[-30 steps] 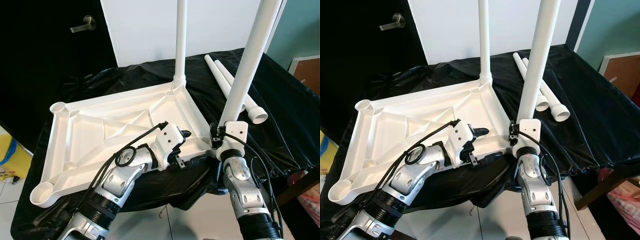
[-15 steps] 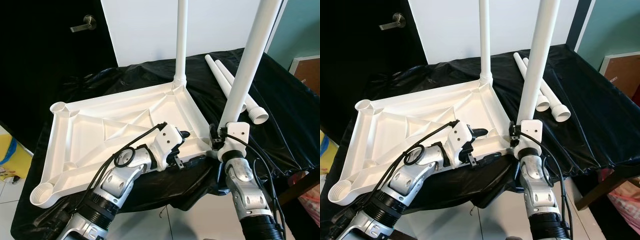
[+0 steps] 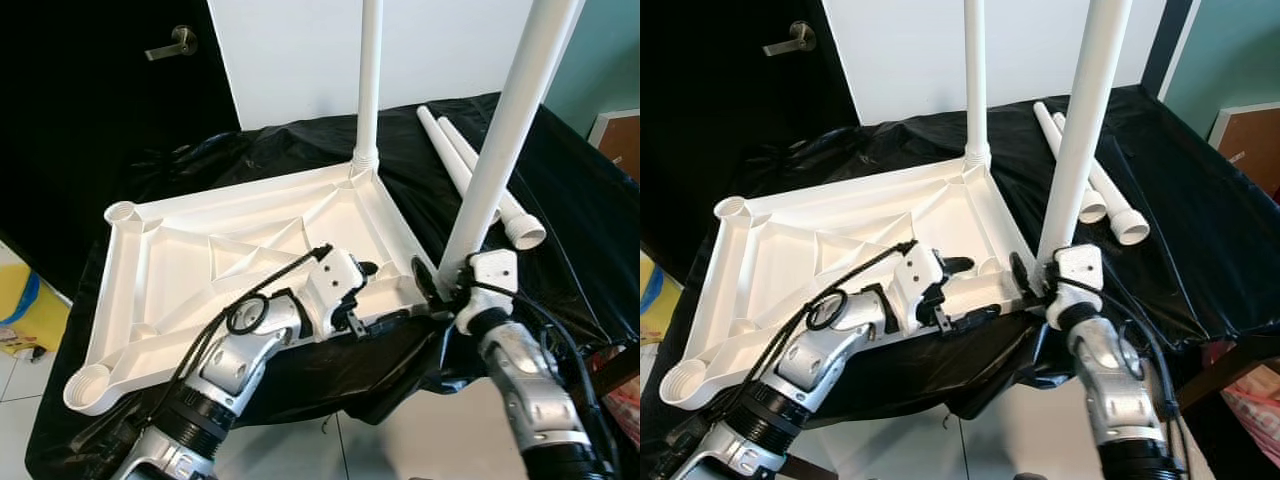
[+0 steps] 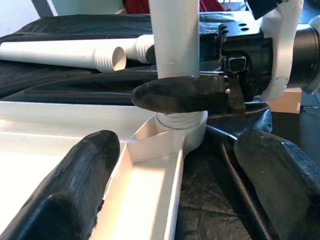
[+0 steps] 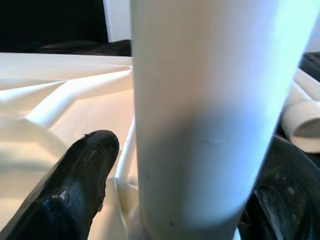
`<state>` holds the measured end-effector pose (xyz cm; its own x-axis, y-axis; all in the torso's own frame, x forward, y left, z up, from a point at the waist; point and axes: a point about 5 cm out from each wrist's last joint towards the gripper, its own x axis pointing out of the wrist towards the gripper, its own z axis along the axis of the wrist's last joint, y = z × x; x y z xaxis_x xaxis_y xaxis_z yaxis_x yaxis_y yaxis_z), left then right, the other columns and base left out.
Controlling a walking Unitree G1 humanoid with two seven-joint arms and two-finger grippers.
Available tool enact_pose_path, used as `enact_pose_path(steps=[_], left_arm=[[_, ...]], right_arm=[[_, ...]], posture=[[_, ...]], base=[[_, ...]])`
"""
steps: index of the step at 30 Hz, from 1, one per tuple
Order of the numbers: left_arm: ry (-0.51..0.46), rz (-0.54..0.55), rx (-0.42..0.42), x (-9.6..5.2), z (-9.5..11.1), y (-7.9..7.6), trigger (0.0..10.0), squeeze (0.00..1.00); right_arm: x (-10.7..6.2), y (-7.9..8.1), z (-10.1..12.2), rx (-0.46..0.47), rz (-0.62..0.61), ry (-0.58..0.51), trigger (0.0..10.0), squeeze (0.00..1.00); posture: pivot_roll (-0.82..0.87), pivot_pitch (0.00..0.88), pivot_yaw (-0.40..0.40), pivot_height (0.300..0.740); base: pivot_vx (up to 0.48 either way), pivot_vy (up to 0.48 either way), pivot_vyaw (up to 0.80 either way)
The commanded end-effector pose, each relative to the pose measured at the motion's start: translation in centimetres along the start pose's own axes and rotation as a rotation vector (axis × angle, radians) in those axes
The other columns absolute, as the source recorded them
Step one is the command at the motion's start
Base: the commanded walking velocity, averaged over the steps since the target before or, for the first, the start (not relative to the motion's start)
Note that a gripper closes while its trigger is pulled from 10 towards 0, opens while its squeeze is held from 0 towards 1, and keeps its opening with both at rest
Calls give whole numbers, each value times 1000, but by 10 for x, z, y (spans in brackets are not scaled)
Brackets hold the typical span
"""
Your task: Building children table
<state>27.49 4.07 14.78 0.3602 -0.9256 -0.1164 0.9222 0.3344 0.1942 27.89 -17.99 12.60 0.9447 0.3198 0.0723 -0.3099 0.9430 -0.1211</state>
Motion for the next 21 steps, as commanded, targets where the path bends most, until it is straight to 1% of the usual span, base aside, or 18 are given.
enact_pose_path(steps=[1,2,3,5,6,8,9,10,13,18,19,21], left_arm=[[4,-50,15,-1,1,-4,10000,0],[5,-52,15,-1,1,-4,10000,0],[5,-52,15,-1,1,-4,10000,0],[5,-56,16,0,2,-4,10000,0],[5,-56,16,0,2,-4,10000,0],[5,-59,16,0,2,-4,10000,0],[6,-59,16,0,2,-4,10000,0],[6,-59,16,0,2,-4,10000,0],[7,-56,17,-1,2,-3,10000,0],[3,-49,20,0,2,-2,10000,0],[3,-46,20,0,2,-1,10000,0],[3,-44,19,-1,2,-1,10000,0]], right_arm=[[0,3,-2,11,62,6,10000,0],[1,0,-2,-3,98,10,10000,0],[1,0,-2,-3,98,10,10000,0],[6,-9,-1,-40,161,22,10000,0],[6,-9,-1,-40,161,22,10000,0],[11,-13,-1,-64,212,42,10000,0],[13,-13,-1,-59,236,52,10000,0],[13,-13,-1,-59,236,52,10000,0],[20,-16,-1,-74,293,70,10000,0],[25,-19,-5,-98,317,99,10000,0],[28,-21,-6,-104,329,100,3882,0],[28,-21,-6,-106,333,99,3882,0]], posture=[[-194,0,72,740],[-195,0,76,740],[-195,0,76,740],[-192,0,77,740],[-192,0,77,740],[-190,0,75,740],[-190,0,75,740],[-190,0,75,740],[-186,0,70,740],[-178,0,61,740],[-168,0,62,740],[-168,0,62,740]], base=[[0,0,0],[0,0,0],[0,0,0],[0,0,0],[0,0,0],[0,0,0],[0,0,0],[0,0,0],[0,0,0],[0,0,0],[0,0,0],[0,0,0]])
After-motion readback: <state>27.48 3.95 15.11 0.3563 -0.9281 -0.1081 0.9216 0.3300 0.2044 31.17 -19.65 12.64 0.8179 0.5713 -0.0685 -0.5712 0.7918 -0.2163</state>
